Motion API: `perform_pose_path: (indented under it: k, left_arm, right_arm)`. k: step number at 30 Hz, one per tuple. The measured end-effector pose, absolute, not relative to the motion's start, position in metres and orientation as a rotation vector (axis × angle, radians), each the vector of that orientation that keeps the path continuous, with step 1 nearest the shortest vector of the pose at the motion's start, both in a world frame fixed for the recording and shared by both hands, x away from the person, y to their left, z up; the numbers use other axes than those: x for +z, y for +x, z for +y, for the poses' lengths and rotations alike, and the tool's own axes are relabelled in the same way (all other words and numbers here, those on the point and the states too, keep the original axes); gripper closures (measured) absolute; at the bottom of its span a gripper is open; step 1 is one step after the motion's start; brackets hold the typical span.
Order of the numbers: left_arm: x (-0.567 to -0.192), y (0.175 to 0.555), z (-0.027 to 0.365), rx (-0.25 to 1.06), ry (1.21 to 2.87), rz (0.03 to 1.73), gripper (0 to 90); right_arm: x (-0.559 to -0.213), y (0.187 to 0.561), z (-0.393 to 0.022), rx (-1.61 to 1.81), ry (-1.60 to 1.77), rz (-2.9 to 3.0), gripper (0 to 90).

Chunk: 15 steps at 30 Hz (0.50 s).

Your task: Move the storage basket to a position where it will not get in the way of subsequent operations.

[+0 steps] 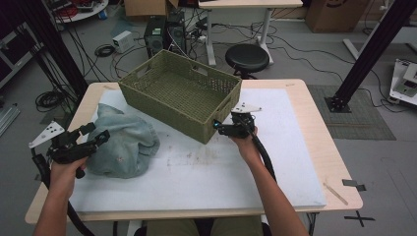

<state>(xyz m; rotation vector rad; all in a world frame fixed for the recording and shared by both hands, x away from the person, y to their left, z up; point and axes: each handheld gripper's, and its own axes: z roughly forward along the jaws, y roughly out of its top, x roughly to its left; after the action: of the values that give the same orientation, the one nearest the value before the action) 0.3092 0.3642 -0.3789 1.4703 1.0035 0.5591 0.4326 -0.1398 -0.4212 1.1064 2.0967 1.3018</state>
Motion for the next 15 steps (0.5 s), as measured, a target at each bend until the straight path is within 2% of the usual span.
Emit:
perform_pose_path:
  k: [7, 15]
  left_arm:
    - [-0.382, 0.304, 0.376, 0.585, 1.441, 1.017, 23.0]
    - [-0.393, 0.306, 0.388, 0.627, 1.486, 1.080, 22.9]
  right_arm:
    - [-0.411, 0.418, -0.157, 1.374, 1.080, 2.068, 19.4]
    - [-0.408, 0.405, -0.174, 1.380, 1.051, 2.066, 19.4]
